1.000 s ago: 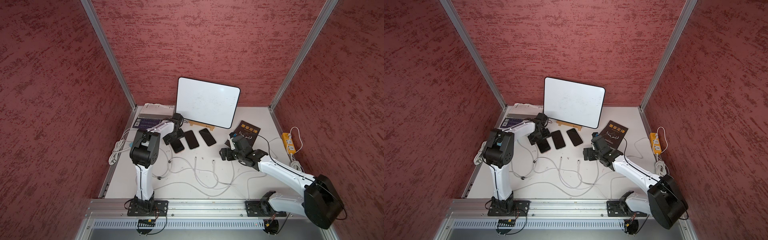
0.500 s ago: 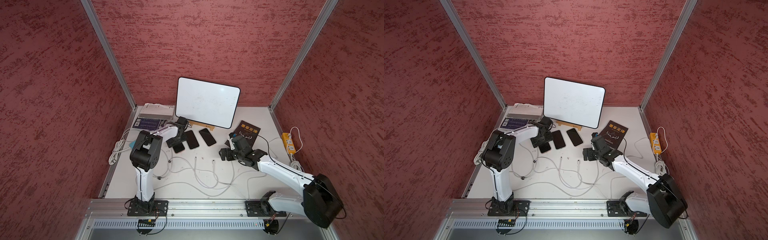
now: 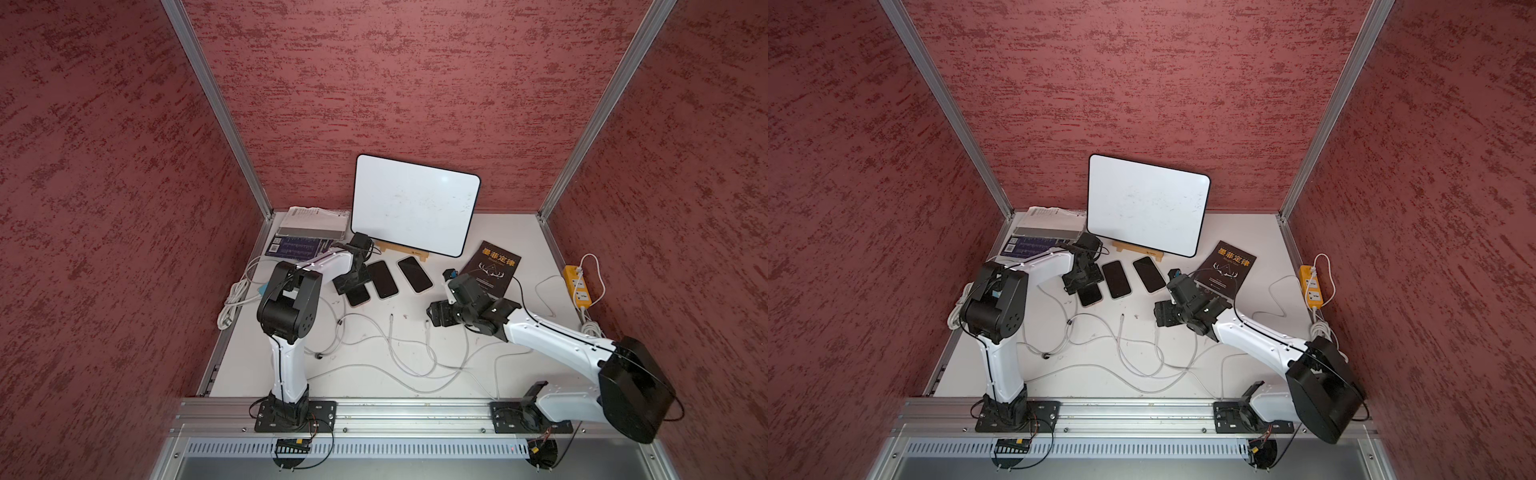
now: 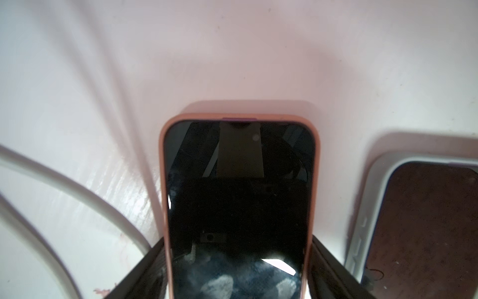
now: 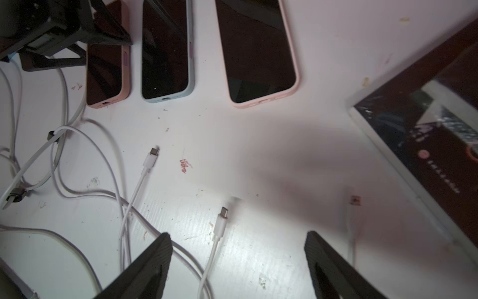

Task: Plug the charging cable into the phone
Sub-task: Pick up the phone at the center of the board, then pick up the charging cable from the center of the board.

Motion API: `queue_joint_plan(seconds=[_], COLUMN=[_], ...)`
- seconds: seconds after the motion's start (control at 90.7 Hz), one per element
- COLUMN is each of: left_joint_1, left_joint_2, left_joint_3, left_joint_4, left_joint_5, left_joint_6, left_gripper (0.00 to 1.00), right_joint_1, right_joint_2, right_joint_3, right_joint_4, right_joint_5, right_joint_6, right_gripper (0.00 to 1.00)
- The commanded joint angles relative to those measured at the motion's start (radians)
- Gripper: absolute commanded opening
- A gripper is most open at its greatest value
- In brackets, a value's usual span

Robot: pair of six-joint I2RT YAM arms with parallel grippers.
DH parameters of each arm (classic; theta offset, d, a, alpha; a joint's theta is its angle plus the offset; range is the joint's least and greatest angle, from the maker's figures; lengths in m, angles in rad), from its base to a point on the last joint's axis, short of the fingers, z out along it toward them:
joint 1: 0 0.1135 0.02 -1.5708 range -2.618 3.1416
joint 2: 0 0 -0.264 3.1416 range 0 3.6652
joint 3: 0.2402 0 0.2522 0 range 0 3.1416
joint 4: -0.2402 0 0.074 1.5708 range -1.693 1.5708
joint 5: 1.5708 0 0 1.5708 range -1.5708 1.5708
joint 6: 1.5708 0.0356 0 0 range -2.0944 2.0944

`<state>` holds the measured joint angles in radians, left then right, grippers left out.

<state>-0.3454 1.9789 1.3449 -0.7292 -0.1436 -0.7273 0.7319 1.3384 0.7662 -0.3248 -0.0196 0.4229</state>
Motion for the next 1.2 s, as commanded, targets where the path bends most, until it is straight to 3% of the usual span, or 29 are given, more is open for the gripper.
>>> queue_joint_plan(seconds=[0.0,0.375,0.529,0.749,1.19], left_joint_1=[0.003,0.003,0.007,0.013,0.014], left_joint_2=[0.012,-0.117,-0.140,-0.124,-0.107], left_joint_3=[0.008,-0.097,-0.134,-0.137,-0.115], left_joint_4=[-0.063,-0.002,0.024,0.044,0.016], left_joint_5=[0.109,0.067,0.021,0.071,0.038], left_joint_6=[0.038,-0.018,-0.012,-0.013,-0.012], left_gripper=[0.00,0.00,0.00,0.00,0.00], right_joint_1=[0.082,0.353,0.366,0.377,0.379], right_joint_2=[0.032,0.332,0.445,0.599,0.753], right_joint_3=[0.037,0.283,0.364,0.499,0.614], right_joint_4=[0.013,-0.114,-0.120,-0.196,-0.251], right_joint_5=[0.032,0.258,0.302,0.358,0.393], right_joint_6=[0.052,0.153,0.214,0.276,0.312], right_gripper=[0.84,0.82,0.71,0.49,0.42])
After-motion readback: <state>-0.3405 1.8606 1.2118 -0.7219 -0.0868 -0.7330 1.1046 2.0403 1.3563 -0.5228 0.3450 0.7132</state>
